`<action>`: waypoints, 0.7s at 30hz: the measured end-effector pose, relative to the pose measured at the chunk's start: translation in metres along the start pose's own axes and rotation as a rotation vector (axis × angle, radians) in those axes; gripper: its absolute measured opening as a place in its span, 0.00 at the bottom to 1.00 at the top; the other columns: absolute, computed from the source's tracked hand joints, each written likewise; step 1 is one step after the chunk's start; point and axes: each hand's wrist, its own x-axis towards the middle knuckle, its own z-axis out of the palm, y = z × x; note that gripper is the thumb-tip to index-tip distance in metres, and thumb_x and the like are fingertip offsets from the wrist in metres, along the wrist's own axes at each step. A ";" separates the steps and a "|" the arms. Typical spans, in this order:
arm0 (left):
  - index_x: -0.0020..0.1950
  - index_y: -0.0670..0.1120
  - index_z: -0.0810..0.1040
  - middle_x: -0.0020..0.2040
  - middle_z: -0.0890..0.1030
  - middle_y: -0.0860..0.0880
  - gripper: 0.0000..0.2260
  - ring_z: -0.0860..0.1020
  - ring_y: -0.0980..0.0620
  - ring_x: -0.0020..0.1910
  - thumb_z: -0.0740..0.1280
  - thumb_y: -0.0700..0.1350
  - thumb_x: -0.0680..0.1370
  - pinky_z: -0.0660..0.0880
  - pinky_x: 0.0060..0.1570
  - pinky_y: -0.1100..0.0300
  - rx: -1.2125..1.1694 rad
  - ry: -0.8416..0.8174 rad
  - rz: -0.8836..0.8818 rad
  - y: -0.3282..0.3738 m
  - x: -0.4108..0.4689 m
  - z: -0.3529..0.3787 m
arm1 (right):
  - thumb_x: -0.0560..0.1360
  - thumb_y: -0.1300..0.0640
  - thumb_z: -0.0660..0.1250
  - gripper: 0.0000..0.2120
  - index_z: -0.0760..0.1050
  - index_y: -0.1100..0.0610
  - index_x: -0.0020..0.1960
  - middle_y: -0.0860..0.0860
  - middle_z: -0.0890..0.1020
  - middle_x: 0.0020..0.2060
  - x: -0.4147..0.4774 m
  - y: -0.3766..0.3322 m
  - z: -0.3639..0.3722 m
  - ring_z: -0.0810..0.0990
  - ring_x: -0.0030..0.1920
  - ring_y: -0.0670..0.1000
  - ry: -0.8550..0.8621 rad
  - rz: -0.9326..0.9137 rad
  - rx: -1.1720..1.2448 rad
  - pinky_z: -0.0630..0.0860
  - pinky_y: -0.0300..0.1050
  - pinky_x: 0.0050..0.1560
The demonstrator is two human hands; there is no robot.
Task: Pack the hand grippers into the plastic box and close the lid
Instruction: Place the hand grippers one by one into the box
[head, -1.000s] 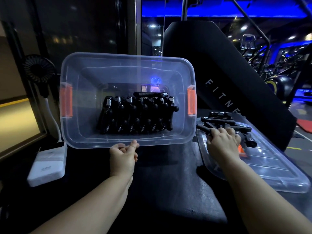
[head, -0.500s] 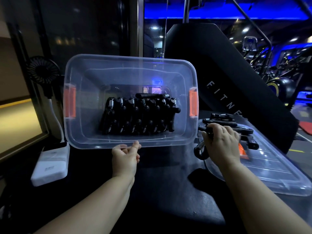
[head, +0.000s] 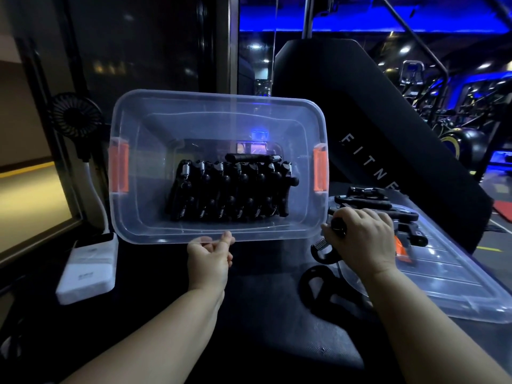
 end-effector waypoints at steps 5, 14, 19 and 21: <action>0.56 0.43 0.65 0.39 0.82 0.48 0.13 0.74 0.57 0.31 0.67 0.44 0.78 0.71 0.32 0.64 0.002 0.008 0.003 0.001 0.000 0.001 | 0.69 0.37 0.70 0.21 0.72 0.56 0.42 0.51 0.81 0.33 0.006 0.002 -0.006 0.80 0.38 0.57 -0.146 0.051 -0.006 0.65 0.47 0.41; 0.57 0.42 0.65 0.38 0.81 0.48 0.14 0.74 0.55 0.33 0.67 0.44 0.78 0.72 0.33 0.63 -0.012 0.006 -0.030 0.001 0.000 -0.001 | 0.66 0.34 0.70 0.29 0.62 0.51 0.51 0.48 0.80 0.41 0.024 -0.005 -0.034 0.80 0.48 0.56 -0.546 -0.035 -0.065 0.61 0.47 0.44; 0.57 0.43 0.65 0.40 0.82 0.45 0.14 0.76 0.54 0.35 0.67 0.45 0.78 0.72 0.34 0.63 -0.015 -0.012 -0.050 0.003 -0.002 -0.002 | 0.65 0.36 0.72 0.27 0.68 0.50 0.54 0.45 0.80 0.43 0.025 -0.011 -0.051 0.71 0.40 0.51 -0.621 -0.119 -0.098 0.60 0.43 0.44; 0.57 0.43 0.65 0.40 0.82 0.45 0.14 0.76 0.54 0.35 0.67 0.45 0.78 0.72 0.34 0.63 -0.014 -0.017 -0.046 0.003 -0.002 -0.002 | 0.62 0.35 0.73 0.26 0.71 0.48 0.52 0.44 0.78 0.39 0.026 -0.014 -0.057 0.72 0.40 0.50 -0.625 -0.140 -0.056 0.61 0.42 0.41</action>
